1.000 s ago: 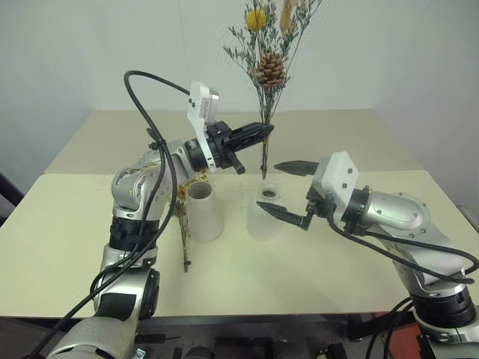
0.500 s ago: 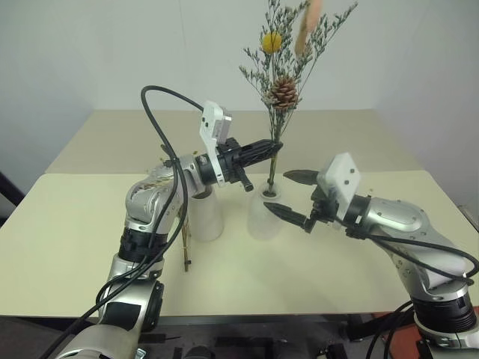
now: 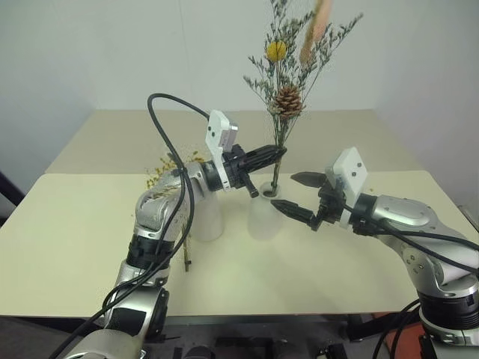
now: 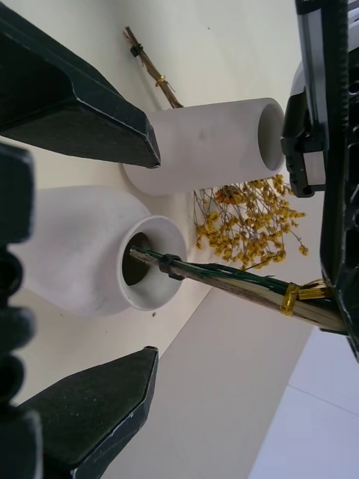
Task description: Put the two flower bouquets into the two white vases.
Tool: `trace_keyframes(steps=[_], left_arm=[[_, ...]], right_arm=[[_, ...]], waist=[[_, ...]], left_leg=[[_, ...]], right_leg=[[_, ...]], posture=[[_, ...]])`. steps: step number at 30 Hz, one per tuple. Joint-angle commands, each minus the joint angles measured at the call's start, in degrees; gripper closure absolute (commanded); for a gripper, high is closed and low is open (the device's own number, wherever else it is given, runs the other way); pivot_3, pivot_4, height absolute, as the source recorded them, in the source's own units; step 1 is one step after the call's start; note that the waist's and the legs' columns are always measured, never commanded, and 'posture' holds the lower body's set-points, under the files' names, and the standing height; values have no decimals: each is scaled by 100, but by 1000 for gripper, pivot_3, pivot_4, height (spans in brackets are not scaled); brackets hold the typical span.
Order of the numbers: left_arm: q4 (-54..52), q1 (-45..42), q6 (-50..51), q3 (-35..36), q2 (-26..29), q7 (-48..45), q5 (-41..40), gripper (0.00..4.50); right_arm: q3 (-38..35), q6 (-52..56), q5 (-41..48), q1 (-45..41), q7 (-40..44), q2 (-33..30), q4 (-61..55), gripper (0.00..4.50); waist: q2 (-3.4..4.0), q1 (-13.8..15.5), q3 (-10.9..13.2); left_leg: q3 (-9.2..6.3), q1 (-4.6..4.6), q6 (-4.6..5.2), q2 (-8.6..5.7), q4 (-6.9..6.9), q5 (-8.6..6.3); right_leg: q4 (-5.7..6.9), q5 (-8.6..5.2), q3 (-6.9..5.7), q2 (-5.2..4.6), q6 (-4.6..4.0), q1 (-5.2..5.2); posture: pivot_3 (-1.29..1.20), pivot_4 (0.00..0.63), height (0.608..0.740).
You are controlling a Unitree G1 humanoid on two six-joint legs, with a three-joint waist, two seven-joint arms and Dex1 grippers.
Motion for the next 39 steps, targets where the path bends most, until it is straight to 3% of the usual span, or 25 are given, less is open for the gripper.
trace_keyframes(steps=[1,13,17,29,39], left_arm=[[-94,27,-199,-51,-15,-30,86,4473],[10,191,-358,-187,-100,58,407,4473],[-66,276,-284,-230,-92,118,452,3579],[-610,517,121,-110,82,408,410,26],[-2035,1030,1707,428,1363,695,-127,26]], right_arm=[[-59,-1,67,-98,1,-55,-84,0],[-72,-66,52,-48,-7,-40,-137,0],[-74,-85,43,-38,-8,-39,-144,0],[0,-163,-34,-63,32,-57,-137,0],[-33,-110,83,216,301,-404,-374,0]], waist=[[0,0,0],[0,5,0],[0,5,0],[0,1,0],[0,-5,0]], left_leg=[[0,0,0,0,0,0],[0,0,0,0,0,0],[0,0,0,0,0,0],[-1,0,0,0,0,0],[-1,3,0,1,0,0]], right_leg=[[0,0,0,0,0,0],[0,0,0,0,0,0],[0,0,0,0,0,0],[0,0,0,0,0,1],[0,-2,1,0,3,1]], posture=[[0,150,740],[0,150,740],[0,150,740],[0,150,740],[0,150,740]])
